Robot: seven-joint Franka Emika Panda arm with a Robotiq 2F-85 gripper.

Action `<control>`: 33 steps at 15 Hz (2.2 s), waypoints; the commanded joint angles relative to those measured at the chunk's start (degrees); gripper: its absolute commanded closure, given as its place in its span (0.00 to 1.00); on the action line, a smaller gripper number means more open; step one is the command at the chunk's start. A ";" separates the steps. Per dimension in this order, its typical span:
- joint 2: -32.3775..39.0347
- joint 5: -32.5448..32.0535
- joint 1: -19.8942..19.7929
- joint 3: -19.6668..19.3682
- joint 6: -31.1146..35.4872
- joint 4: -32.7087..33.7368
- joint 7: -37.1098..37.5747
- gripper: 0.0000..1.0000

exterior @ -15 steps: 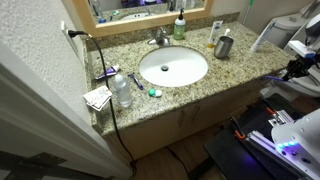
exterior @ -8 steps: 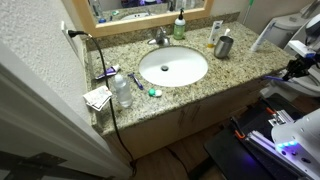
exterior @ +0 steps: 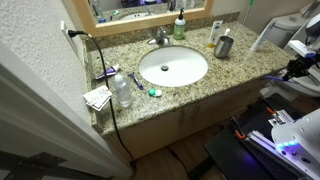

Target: Close the faucet, move the cup to the right of the counter, then pick the toothbrush and put it in the cup

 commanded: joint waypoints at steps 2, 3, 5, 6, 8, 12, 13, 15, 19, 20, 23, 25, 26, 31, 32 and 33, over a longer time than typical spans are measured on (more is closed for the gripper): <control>-5.49 -17.87 -4.43 -3.79 8.15 -1.65 11.06 0.98; -6.26 -23.31 -5.14 -5.19 9.88 -1.31 15.09 0.98; -7.33 -33.74 -10.55 -4.76 12.65 0.10 21.14 0.98; -8.84 -39.02 -14.19 -3.87 13.47 0.64 23.58 0.98; -6.91 -34.64 -10.31 -5.64 12.06 0.79 21.31 0.90; -5.68 -41.34 -10.94 -4.40 10.26 2.99 27.55 0.98; -9.24 -48.39 -12.90 -2.91 8.20 2.77 30.71 0.98; -15.85 -58.39 -18.70 4.01 3.02 3.73 34.55 0.98; -29.11 -60.03 -18.21 3.69 10.64 -6.29 27.79 0.98; -20.62 -59.42 -18.61 5.44 8.85 -0.31 31.21 0.90; -27.51 -60.86 -16.08 2.92 8.59 -3.72 29.96 0.98; -28.46 -61.49 -19.99 11.23 7.13 -3.34 31.06 0.98; -32.67 -62.44 -20.38 13.69 6.09 -4.20 30.33 0.98; -50.42 -63.38 -16.90 22.37 -0.06 -4.09 28.62 0.98; -42.77 -62.39 -18.25 21.19 2.34 -2.15 30.42 0.90; -45.87 -62.48 -17.49 22.11 1.59 -2.19 29.96 0.90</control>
